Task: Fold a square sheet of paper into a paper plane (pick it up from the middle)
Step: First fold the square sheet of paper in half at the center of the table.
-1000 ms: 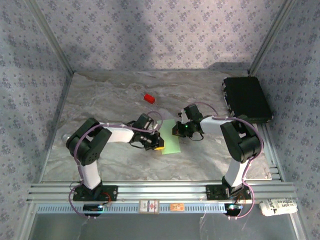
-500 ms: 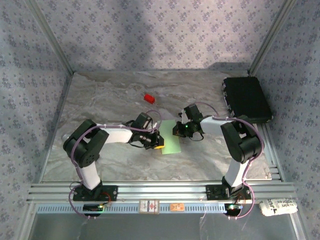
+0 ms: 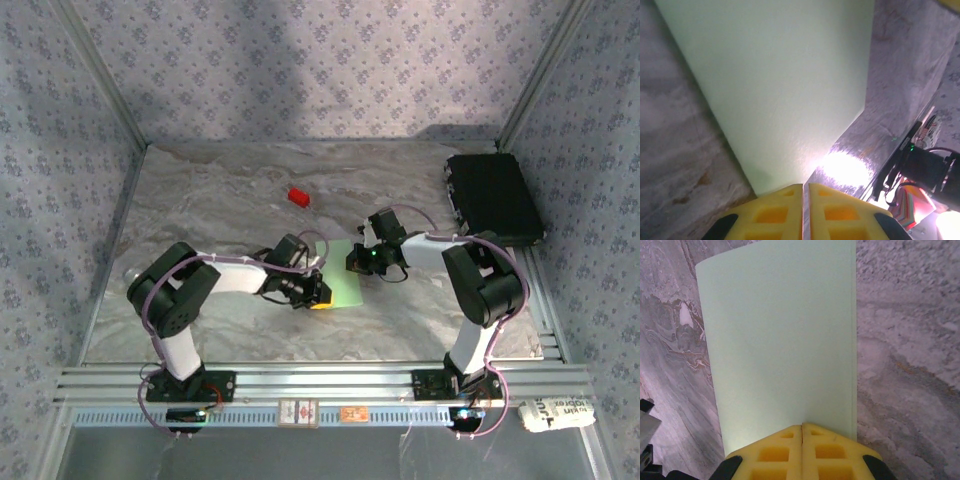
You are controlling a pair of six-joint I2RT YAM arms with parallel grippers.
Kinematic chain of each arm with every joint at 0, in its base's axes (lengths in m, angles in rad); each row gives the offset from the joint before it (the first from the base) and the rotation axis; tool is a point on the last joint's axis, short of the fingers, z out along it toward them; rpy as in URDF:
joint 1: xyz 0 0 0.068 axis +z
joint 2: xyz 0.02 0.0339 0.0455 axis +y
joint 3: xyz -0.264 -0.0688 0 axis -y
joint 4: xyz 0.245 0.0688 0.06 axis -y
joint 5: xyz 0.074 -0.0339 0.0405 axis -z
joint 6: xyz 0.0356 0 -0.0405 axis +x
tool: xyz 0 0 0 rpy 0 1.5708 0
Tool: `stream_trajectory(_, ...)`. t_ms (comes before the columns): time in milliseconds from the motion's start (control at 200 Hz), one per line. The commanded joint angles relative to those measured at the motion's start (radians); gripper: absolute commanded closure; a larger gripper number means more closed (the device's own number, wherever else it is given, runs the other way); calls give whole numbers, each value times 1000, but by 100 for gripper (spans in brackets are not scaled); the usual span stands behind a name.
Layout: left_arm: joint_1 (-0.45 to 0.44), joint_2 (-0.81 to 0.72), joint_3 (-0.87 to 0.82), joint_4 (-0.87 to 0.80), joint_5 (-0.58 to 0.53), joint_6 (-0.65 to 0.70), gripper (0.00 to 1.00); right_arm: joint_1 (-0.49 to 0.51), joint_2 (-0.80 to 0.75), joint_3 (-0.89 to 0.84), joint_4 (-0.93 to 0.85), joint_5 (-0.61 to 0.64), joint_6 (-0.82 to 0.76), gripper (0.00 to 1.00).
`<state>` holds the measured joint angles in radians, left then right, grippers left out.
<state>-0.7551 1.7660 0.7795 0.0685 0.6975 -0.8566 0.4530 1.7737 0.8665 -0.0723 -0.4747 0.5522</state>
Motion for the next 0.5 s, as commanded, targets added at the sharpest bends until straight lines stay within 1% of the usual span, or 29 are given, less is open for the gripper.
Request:
stream_trajectory(0, -14, 5, 0, -87, -3, 73, 89, -10, 35, -54, -140, 115, -13, 100)
stream_trajectory(165, -20, 5, 4, -183, -63, 129, 89, -13, 38, -53, -139, 118, -14, 100)
stream_trajectory(285, -21, -1, 6, -190, -59, 134, 90, -14, 44, -52, -134, 110, -12, 100)
stream_trajectory(415, -22, -68, 27, -185, -54, 137, 89, -12, 43, -50, -136, 111, -12, 100)
stream_trajectory(495, -15, -122, 70, -225, -63, 150, 89, -12, 39, -50, -138, 114, -8, 100)
